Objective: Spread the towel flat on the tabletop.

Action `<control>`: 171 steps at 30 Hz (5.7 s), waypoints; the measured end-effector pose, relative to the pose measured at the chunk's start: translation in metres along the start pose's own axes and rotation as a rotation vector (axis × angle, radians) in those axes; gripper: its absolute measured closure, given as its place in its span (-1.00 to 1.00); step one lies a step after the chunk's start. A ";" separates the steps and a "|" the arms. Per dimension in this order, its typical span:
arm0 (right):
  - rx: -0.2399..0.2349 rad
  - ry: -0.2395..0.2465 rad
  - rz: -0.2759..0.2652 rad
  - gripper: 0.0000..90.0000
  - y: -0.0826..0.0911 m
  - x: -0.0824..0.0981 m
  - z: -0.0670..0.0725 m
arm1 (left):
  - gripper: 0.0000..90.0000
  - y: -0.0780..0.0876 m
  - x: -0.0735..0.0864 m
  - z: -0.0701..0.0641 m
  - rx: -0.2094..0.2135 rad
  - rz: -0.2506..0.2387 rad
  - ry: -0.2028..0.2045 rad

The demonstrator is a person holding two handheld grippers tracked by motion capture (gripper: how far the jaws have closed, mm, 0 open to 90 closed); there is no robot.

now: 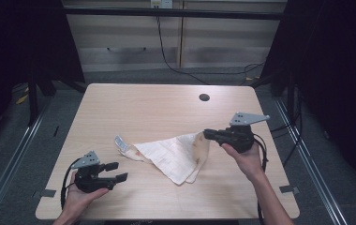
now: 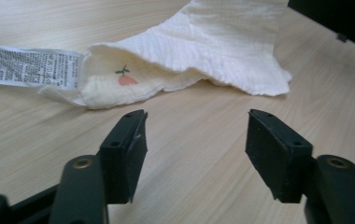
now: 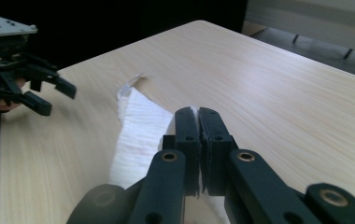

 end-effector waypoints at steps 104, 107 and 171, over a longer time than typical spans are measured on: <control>0.140 -0.164 0.088 0.91 0.023 0.078 -0.051 | 0.91 -0.114 -0.048 -0.074 0.260 0.102 -0.264; 0.134 -0.163 0.080 0.91 0.025 0.075 -0.049 | 0.91 -0.106 -0.054 -0.069 0.248 0.062 -0.245; 0.062 0.064 -0.134 0.93 0.083 -0.035 0.035 | 0.92 0.044 -0.130 -0.036 0.028 -0.245 -0.214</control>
Point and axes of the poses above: each handheld gripper's, and its own axes: y roughly backward along the jaws, x roughly out of its underside, z roughly to its left, the point moved 4 cm from there along -y, roughly forward along the jaws, and after that the axes turned 3 degrees about -y, right-handed, at the moved point
